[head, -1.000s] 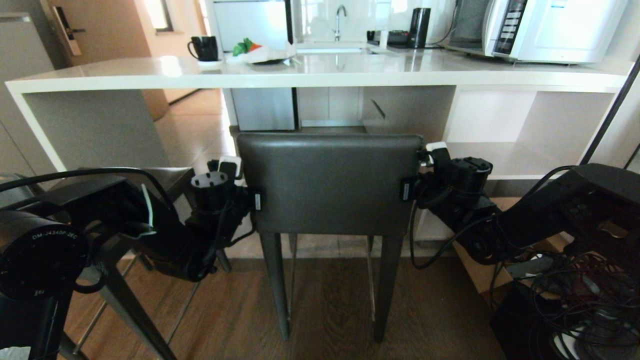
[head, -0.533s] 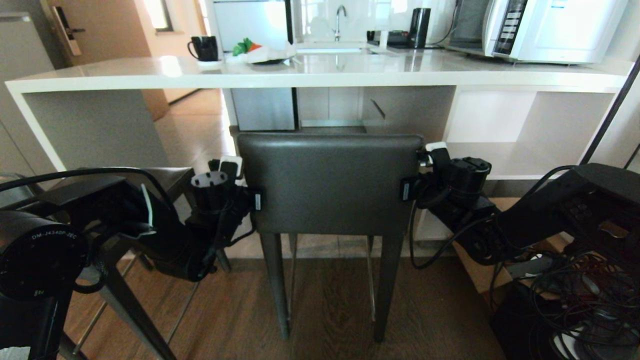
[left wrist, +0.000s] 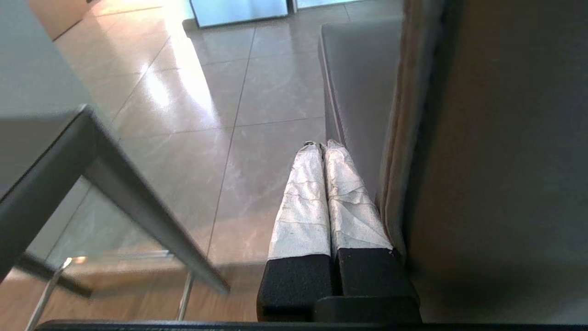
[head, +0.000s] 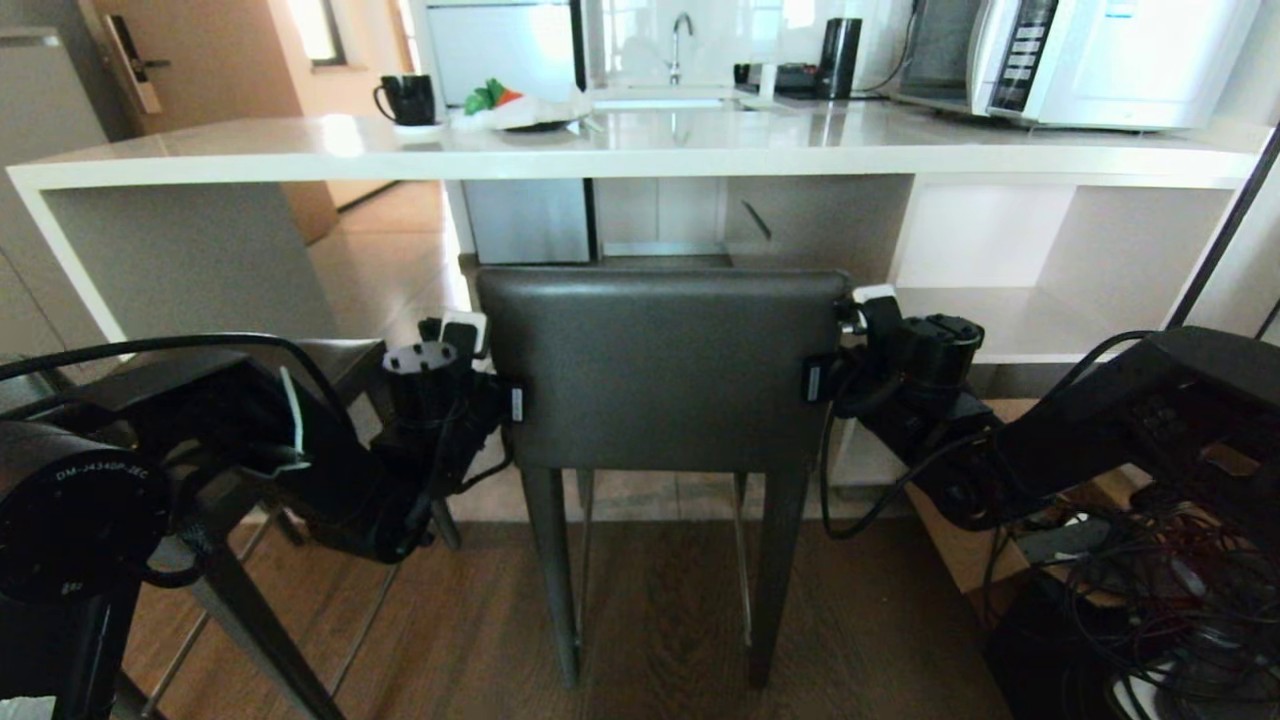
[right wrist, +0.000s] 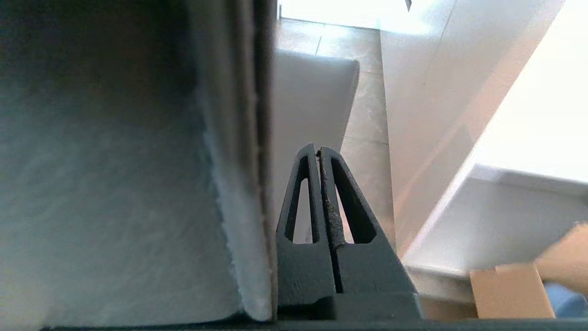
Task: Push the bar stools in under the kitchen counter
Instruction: Push the gray chair back under the dining table
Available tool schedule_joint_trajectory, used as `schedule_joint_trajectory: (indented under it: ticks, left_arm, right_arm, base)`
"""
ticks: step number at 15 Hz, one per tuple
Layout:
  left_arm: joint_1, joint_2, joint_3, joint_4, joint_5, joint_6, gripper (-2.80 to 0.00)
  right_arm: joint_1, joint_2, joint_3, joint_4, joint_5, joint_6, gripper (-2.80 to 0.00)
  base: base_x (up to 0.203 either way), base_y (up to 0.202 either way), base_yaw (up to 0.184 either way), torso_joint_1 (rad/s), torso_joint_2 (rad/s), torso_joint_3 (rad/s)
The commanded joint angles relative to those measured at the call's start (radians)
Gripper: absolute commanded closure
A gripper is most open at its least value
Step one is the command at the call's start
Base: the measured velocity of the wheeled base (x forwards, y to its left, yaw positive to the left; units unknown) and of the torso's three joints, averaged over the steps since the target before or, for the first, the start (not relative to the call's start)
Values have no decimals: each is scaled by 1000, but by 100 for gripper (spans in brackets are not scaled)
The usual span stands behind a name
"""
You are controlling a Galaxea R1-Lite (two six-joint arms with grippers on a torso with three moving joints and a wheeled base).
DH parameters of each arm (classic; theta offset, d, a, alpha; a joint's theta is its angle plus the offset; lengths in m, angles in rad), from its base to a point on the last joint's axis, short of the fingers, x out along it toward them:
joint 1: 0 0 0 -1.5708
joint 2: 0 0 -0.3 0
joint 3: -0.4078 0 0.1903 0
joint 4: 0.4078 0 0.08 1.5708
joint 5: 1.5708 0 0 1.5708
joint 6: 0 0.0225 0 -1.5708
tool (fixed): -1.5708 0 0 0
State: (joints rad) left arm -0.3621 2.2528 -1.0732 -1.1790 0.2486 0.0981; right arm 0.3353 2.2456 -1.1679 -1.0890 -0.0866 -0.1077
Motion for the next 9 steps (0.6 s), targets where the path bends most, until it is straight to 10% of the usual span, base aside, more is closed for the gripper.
schedule_joint_trajectory:
  ticks: [1, 9]
  left_arm:
    - [0, -9, -2, -11, 1, 0, 0]
    - [1, -7, -2, -11, 1, 0, 0]
  right_arm:
    - [1, -8, 1, -9, -1, -1, 0]
    - [1, -6, 1, -9, -1, -1, 0]
  base:
    - [179, 0, 4, -2, 2, 2]
    - [192, 0, 1, 3, 4, 2]
